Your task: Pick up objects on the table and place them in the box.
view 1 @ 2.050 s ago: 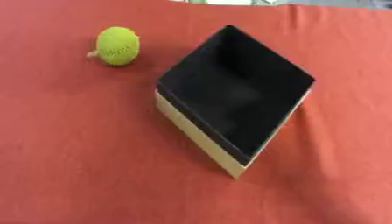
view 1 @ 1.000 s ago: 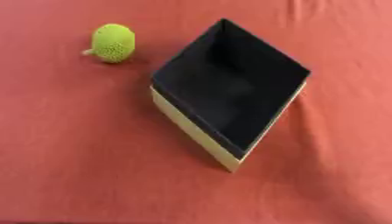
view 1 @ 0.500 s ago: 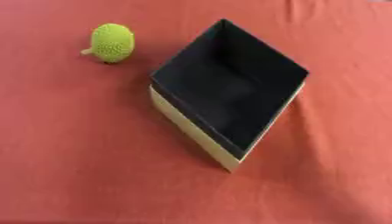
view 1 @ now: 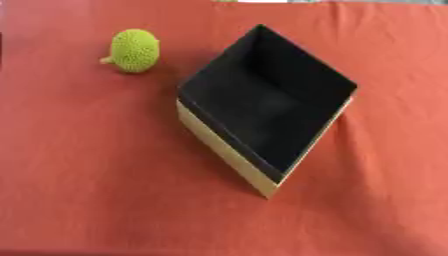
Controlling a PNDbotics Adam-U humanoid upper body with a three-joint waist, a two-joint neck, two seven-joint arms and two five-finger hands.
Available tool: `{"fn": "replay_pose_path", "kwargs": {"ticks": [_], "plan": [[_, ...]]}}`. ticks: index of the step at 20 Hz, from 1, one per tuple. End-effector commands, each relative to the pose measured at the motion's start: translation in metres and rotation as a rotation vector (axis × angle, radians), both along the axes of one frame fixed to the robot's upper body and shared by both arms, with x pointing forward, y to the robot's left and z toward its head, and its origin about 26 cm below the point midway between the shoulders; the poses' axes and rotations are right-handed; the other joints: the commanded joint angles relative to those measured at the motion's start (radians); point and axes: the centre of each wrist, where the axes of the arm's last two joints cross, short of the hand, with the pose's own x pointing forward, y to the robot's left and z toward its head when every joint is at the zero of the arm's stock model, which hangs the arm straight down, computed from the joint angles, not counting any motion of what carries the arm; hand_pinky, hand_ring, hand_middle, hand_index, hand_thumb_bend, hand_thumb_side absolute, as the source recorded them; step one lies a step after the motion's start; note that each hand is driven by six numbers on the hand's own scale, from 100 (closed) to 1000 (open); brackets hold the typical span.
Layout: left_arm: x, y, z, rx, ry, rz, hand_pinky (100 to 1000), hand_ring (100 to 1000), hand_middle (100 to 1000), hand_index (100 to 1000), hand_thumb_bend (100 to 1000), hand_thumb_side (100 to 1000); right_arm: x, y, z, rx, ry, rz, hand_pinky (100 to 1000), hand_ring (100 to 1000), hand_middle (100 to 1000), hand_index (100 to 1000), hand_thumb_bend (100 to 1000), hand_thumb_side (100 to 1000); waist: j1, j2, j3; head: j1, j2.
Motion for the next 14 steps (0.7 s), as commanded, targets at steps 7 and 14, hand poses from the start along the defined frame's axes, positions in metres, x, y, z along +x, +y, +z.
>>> {"fn": "replay_pose_path", "kwargs": {"ticks": [7, 14], "plan": [[0.004, -0.044, -0.003, 0.197, 0.077, -0.081, 951, 963, 881, 933, 206, 122, -0.005, 0.0, 0.01, -0.011, -0.041, 0.016, 751, 691, 627, 776, 100, 174, 0.007, -0.031, 0.011, 0.003, 0.006], [0.007, -0.048, -0.012, 0.309, 0.182, -0.099, 986, 993, 903, 929, 239, 205, -0.005, 0.001, 0.009, -0.007, -0.039, 0.02, 751, 690, 625, 774, 100, 180, 0.006, -0.024, 0.01, -0.017, 0.003]]}}
